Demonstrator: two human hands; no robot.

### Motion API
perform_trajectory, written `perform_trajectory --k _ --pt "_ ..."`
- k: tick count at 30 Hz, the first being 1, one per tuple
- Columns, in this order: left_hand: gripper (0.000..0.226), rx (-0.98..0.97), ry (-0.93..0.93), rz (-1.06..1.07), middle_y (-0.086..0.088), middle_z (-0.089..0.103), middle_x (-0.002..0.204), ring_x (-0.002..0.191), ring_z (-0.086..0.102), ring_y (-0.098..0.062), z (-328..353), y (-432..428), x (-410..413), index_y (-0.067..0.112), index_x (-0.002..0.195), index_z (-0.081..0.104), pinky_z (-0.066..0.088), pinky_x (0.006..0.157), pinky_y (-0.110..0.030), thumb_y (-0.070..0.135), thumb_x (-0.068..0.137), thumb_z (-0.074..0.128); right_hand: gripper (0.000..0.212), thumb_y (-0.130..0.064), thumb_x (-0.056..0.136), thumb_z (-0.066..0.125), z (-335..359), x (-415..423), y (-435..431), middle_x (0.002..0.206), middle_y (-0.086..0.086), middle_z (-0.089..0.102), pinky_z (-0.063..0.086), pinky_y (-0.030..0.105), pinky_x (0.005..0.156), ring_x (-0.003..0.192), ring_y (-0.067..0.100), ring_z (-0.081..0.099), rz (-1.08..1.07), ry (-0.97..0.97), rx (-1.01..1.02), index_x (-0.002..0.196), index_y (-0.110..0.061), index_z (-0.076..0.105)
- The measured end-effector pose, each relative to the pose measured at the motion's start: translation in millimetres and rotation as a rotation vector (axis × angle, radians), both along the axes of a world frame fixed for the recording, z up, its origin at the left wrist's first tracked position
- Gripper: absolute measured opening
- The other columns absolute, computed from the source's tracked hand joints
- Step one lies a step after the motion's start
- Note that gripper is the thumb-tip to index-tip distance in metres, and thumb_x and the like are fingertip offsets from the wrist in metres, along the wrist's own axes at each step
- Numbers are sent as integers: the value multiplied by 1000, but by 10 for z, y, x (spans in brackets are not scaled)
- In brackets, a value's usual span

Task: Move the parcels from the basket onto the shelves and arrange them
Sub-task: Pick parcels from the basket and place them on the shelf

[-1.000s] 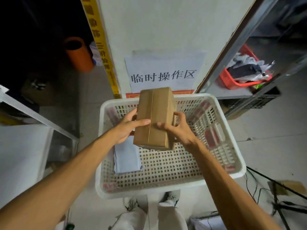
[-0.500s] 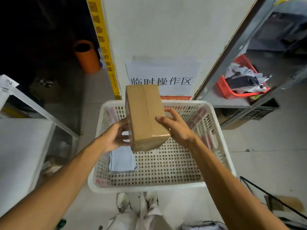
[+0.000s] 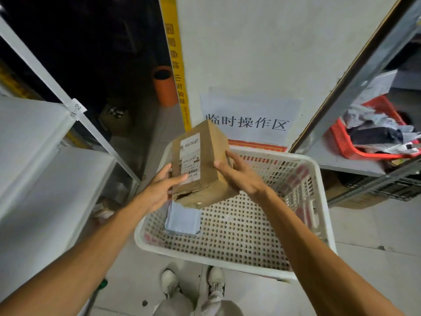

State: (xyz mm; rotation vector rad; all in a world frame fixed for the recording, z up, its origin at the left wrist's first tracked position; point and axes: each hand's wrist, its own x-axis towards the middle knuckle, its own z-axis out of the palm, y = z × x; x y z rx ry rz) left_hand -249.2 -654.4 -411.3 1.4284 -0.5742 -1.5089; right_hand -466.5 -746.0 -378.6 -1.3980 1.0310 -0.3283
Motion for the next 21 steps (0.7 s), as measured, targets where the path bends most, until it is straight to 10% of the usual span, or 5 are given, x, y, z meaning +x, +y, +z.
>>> perform_trajectory --k 9,16,21 --pt "88 -91 -194 153 3 61 130 118 59 -20 323 468 333 30 146 36 49 97 -47 16 68 76 44 -27 88 66 38 384 125 121 -3 68 48 54 98 115 24 60 155 -194 129 129 -40 56" --pt "58 -189 -209 377 15 67 113 108 64 -15 690 1182 640 47 117 56 55 82 -42 5 80 69 58 -14 86 61 198 1060 546 123 -8 66 46 38 90 121 22 55 184 -372 194 135 -44 51" --pt "68 -232 -224 497 5 67 122 114 62 -20 971 1924 792 28 135 52 52 88 -42 18 71 73 56 -5 87 61 524 1466 975 127 -3 64 48 37 96 121 23 56 303 -441 137 136 -29 51"
